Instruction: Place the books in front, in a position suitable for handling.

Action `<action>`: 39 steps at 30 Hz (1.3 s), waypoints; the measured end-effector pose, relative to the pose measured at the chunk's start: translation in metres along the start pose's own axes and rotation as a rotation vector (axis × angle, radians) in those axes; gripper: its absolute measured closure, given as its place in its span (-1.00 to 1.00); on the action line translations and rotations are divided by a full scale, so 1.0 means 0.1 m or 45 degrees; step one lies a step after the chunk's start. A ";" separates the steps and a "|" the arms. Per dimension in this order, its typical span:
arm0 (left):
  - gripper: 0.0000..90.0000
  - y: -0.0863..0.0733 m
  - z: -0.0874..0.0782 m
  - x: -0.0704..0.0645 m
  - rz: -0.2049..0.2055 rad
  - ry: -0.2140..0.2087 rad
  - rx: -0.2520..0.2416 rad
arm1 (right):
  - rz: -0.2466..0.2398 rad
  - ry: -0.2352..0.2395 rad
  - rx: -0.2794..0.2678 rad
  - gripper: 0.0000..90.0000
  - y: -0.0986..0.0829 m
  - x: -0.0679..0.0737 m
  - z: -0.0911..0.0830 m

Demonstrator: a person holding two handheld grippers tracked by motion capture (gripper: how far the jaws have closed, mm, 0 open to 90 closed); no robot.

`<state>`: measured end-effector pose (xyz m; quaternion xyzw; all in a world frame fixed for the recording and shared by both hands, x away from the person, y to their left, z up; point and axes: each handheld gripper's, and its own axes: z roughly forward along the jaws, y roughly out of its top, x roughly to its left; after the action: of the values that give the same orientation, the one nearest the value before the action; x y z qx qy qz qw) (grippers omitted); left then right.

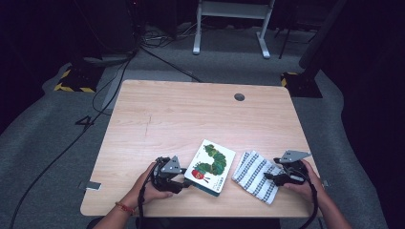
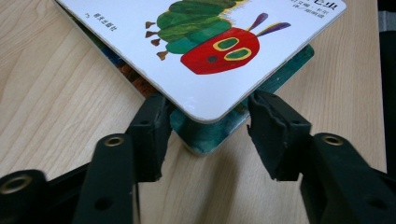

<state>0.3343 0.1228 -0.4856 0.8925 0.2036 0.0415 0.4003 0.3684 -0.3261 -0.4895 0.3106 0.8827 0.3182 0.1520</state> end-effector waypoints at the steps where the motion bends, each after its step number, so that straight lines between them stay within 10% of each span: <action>1: -0.03 0.00 0.01 0.00 -0.010 -0.002 -0.006 | 0.000 0.000 0.000 -0.46 0.00 0.00 0.00; 16: -0.38 0.04 0.02 0.01 -0.170 -0.041 -0.098 | 0.008 0.001 -0.001 -0.47 -0.01 -0.01 0.00; 39: -0.46 0.10 0.07 -0.05 -0.109 0.025 -0.078 | -0.023 0.085 -0.031 -0.45 0.05 0.08 -0.07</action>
<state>0.3348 0.1098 -0.4822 0.8699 0.2440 0.0392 0.4267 0.3614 -0.3206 -0.4816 0.2900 0.8861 0.3377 0.1293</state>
